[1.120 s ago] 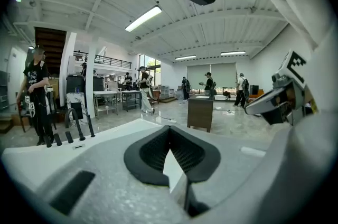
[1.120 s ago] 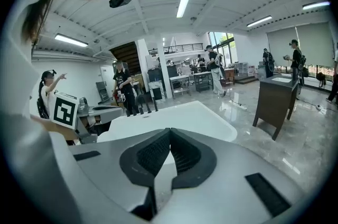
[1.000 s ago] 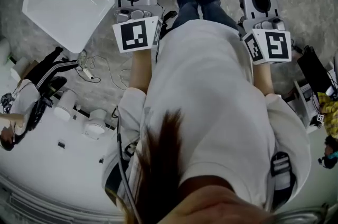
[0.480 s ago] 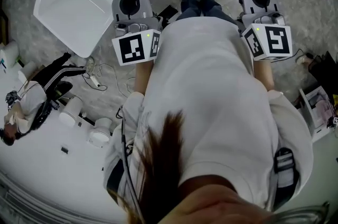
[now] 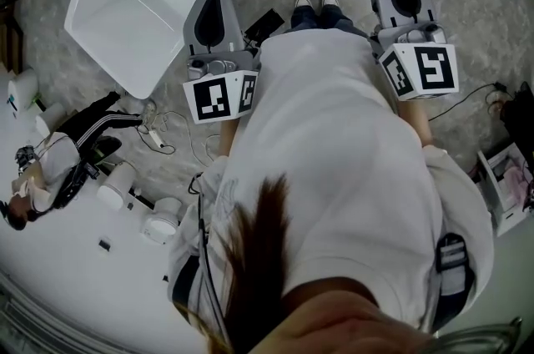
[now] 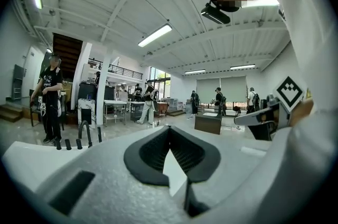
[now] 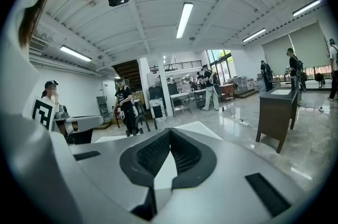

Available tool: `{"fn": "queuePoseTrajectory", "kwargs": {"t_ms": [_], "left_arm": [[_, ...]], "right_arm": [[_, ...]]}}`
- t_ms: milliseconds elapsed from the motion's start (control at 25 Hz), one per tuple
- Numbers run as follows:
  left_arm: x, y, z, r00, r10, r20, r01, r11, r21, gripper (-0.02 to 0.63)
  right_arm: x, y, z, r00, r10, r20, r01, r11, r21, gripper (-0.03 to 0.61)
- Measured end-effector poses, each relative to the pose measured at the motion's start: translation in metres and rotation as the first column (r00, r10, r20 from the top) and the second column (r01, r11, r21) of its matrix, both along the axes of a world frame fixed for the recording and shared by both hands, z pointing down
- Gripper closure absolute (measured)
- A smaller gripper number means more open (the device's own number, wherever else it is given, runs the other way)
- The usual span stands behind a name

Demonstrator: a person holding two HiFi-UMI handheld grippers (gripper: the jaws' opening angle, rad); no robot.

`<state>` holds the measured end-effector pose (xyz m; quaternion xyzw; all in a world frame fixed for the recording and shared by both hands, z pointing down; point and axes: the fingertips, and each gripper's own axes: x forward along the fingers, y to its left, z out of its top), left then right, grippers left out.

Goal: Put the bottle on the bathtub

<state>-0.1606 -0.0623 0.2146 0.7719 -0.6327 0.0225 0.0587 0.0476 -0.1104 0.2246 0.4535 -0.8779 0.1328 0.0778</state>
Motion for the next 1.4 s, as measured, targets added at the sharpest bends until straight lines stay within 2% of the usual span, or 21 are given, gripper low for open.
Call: {"fn": "queuePoseTrajectory", "kwargs": {"t_ms": [160,320,560,760,920,1400], "left_arm": [[0.001,0.002,-0.006,1.000,-0.017,-0.013,0.017,1.000,0.003,0.600],[0.011,0.004,-0.008,0.997,-0.015,-0.074,0.014,1.000,-0.001,0.600],[0.013,0.007,-0.010,0.997,-0.015,-0.082,0.014,1.000,-0.012,0.600],[0.017,0.015,-0.010,0.989,-0.038,-0.146,0.037,0.999,-0.014,0.600],[0.025,0.016,-0.011,0.992,-0.011,-0.129,0.011,1.000,0.000,0.600],[0.031,0.023,-0.009,0.992,-0.009,-0.126,0.009,1.000,0.001,0.600]], "right_arm": [[-0.004,0.001,-0.009,1.000,-0.013,0.010,0.013,1.000,0.026,0.565],[-0.003,0.004,-0.015,1.000,-0.006,0.022,0.005,0.999,0.036,0.565],[0.005,0.012,-0.021,0.999,0.016,0.032,-0.017,0.999,0.031,0.565],[0.017,0.020,-0.022,0.998,0.038,0.042,-0.039,0.999,0.022,0.565],[0.021,0.024,-0.024,0.998,0.043,0.038,-0.044,0.998,0.036,0.565],[0.029,0.027,-0.031,0.998,0.061,0.027,-0.063,0.995,0.076,0.565]]}}
